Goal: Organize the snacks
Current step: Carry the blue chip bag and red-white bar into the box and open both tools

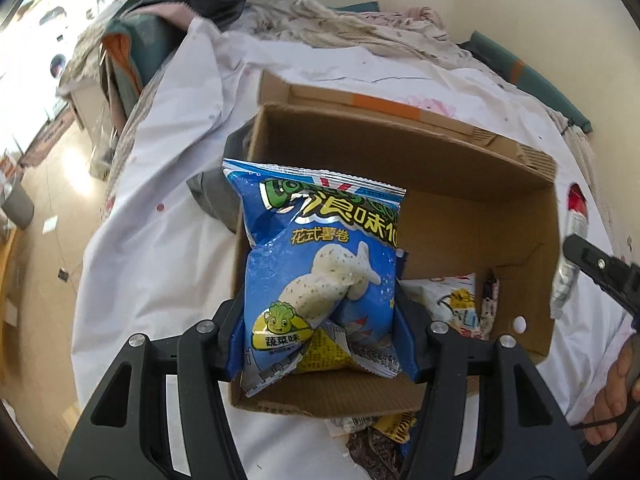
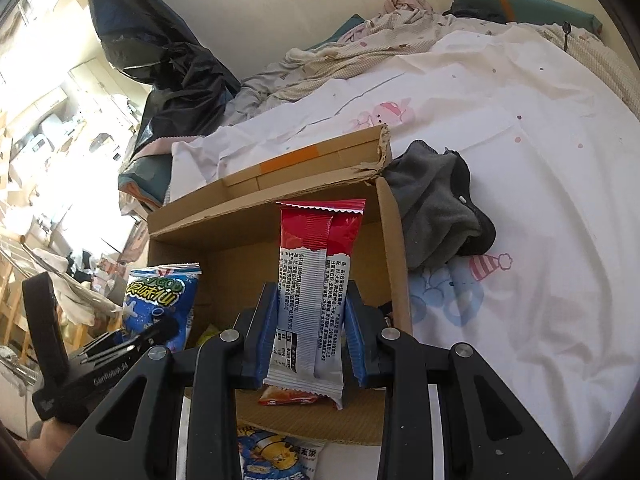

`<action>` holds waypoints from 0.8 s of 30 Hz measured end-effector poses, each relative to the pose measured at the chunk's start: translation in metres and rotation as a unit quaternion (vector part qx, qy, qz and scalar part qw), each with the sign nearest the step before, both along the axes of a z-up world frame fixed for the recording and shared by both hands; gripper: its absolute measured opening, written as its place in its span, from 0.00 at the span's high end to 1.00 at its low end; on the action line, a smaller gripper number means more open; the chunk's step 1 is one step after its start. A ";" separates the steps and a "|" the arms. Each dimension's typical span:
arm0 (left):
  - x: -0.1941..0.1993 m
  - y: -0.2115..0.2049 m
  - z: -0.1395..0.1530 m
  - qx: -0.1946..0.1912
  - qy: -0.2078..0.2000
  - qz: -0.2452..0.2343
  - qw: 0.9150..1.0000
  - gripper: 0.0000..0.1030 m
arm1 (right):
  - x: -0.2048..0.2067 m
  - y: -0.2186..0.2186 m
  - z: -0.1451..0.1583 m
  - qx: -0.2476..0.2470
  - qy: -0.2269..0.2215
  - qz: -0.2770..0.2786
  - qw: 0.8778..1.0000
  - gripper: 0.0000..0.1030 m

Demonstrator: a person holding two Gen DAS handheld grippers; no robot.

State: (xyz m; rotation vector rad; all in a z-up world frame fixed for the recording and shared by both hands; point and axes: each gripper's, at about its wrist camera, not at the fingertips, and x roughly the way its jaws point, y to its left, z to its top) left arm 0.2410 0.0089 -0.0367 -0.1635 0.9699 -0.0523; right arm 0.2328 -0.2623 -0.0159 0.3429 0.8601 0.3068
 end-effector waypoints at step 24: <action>0.001 -0.021 -0.013 0.000 0.027 -0.035 0.999 0.29 | 0.012 0.033 -0.043 -0.084 0.079 0.043 0.992 0.65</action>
